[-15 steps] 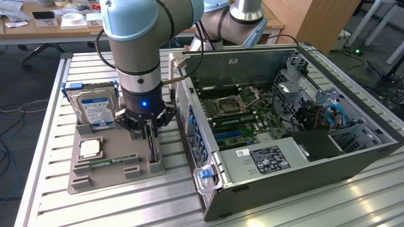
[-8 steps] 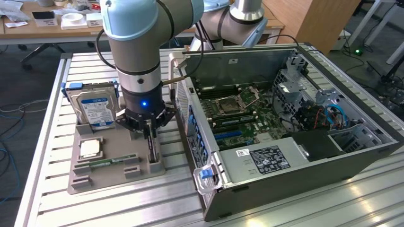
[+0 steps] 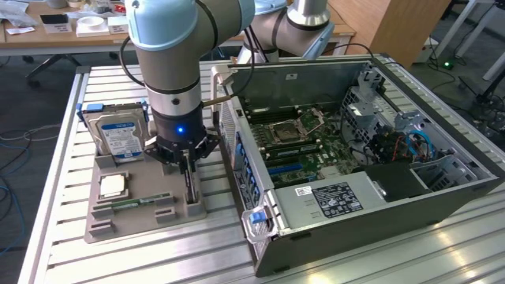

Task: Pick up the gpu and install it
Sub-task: 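Pick up the gpu and move the gpu toward the slot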

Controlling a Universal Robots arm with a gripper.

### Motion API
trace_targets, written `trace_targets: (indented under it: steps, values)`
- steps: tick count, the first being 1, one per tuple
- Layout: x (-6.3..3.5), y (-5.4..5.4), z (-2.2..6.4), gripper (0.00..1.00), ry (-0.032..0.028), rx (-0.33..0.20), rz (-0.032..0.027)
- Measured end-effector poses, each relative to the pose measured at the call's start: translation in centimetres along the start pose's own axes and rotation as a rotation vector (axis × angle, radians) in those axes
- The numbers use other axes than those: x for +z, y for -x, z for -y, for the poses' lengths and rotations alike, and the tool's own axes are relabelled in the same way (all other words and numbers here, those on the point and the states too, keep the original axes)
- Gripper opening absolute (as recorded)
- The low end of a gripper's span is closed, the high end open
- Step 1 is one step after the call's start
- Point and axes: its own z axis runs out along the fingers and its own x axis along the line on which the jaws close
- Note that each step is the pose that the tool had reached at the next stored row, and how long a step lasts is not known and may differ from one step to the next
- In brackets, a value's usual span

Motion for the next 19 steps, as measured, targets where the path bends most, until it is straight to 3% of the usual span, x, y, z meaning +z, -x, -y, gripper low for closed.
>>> trace_targets:
  steps: [8,19]
  values:
    - [-0.25,0.0,-0.01,0.26,0.0001,0.0,0.0001]
    - [-2.84,0.1,-0.13,0.26,0.0001,0.0,0.0001]
